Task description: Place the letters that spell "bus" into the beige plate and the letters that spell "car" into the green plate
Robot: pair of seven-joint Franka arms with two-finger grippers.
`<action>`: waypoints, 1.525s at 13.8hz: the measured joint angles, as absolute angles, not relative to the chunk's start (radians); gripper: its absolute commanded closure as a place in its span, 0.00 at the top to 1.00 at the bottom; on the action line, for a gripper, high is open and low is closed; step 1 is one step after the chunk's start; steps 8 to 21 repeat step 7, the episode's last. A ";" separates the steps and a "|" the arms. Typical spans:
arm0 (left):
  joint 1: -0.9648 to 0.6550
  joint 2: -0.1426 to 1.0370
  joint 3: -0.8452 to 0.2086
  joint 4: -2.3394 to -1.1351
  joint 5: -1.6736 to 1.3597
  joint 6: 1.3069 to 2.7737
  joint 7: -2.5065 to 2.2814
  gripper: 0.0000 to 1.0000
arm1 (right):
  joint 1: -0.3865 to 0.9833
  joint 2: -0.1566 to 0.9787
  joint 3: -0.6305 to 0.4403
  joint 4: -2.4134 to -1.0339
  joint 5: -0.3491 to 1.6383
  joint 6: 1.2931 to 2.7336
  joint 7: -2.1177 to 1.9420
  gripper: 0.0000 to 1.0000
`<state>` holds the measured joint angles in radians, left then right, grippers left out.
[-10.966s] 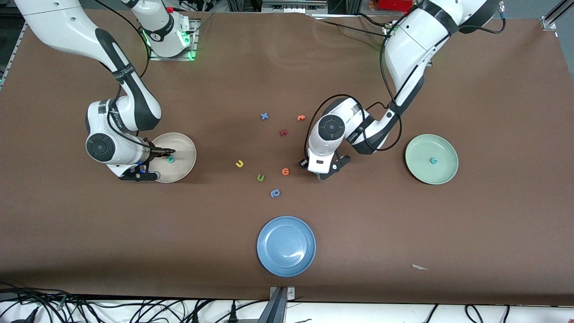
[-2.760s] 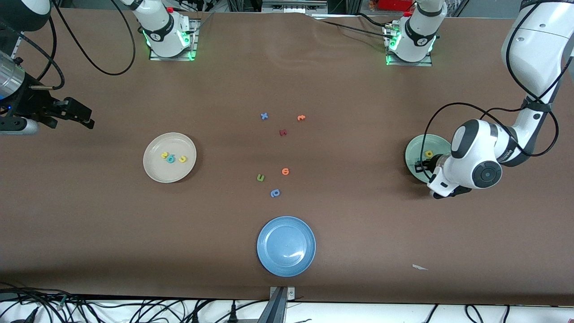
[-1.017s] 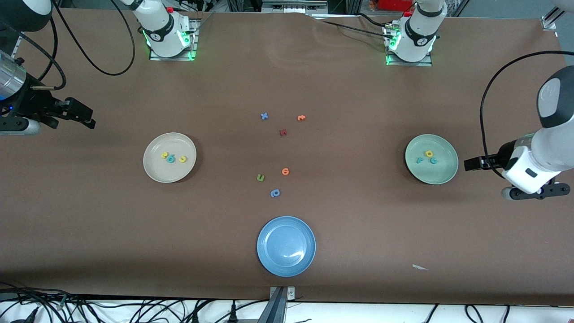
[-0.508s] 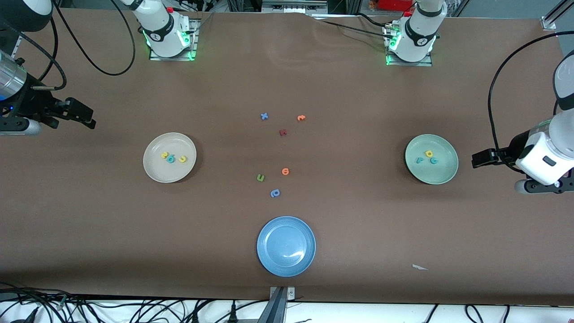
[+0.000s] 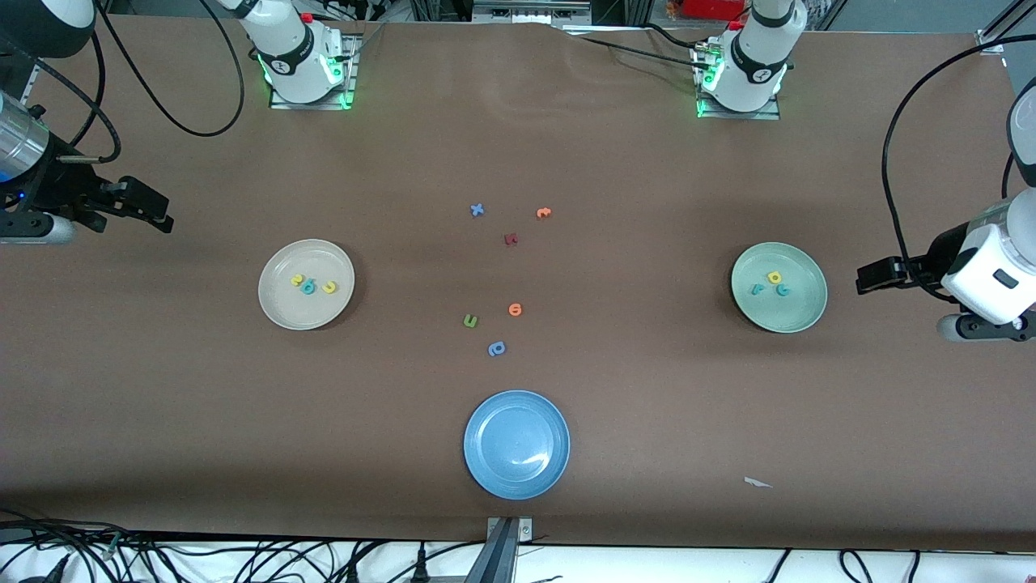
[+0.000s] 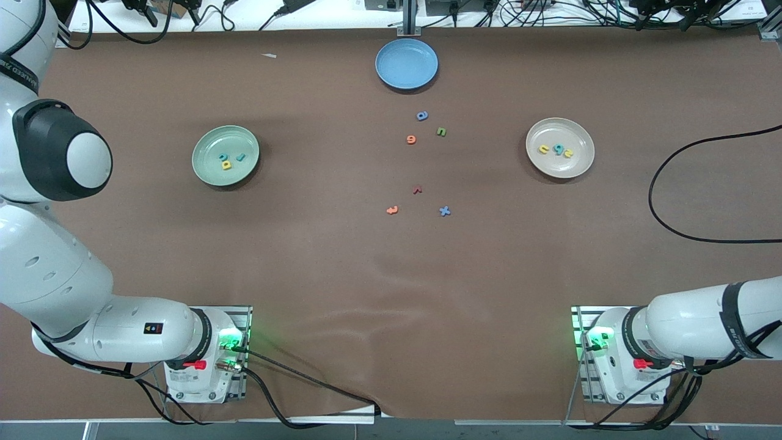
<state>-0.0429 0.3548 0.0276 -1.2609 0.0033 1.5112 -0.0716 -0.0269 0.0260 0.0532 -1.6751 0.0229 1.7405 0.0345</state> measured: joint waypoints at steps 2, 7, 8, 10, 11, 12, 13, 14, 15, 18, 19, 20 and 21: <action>-0.055 0.349 0.037 -1.268 0.001 1.512 -0.070 0.98 | -0.027 0.026 0.053 -1.675 0.023 1.741 0.034 1.00; -0.054 0.274 0.045 -1.401 -0.015 1.618 -0.068 1.00 | -0.027 0.026 0.053 -1.675 0.023 1.741 0.034 1.00; -0.054 0.274 0.045 -1.401 -0.015 1.618 -0.068 1.00 | -0.027 0.026 0.053 -1.675 0.023 1.741 0.034 1.00; -0.054 0.274 0.045 -1.401 -0.015 1.618 -0.068 1.00 | -0.027 0.026 0.053 -1.675 0.023 1.741 0.034 1.00; -0.054 0.274 0.045 -1.401 -0.015 1.618 -0.068 1.00 | -0.027 0.026 0.053 -1.675 0.023 1.741 0.034 1.00; -0.054 0.274 0.045 -1.401 -0.015 1.618 -0.068 1.00 | -0.027 0.026 0.053 -1.675 0.023 1.741 0.034 1.00; -0.054 0.274 0.045 -1.401 -0.015 1.618 -0.068 1.00 | -0.027 0.026 0.053 -1.675 0.023 1.741 0.034 1.00; -0.054 0.274 0.045 -1.401 -0.015 1.618 -0.068 1.00 | -0.027 0.026 0.053 -1.675 0.023 1.741 0.034 1.00; -0.054 0.274 0.045 -1.401 -0.015 1.618 -0.068 1.00 | -0.027 0.026 0.053 -1.675 0.023 1.741 0.034 1.00; -0.054 0.274 0.045 -1.401 -0.015 1.618 -0.068 1.00 | -0.027 0.026 0.053 -1.675 0.023 1.741 0.034 1.00; -0.054 0.274 0.045 -1.401 -0.015 1.618 -0.068 1.00 | -0.027 0.026 0.053 -1.675 0.023 1.741 0.034 1.00; -0.054 0.274 0.045 -1.401 -0.015 1.618 -0.068 1.00 | -0.027 0.026 0.053 -1.675 0.023 1.741 0.034 1.00; -0.054 0.274 0.045 -1.401 -0.015 1.618 -0.068 1.00 | -0.027 0.026 0.053 -1.675 0.023 1.741 0.034 1.00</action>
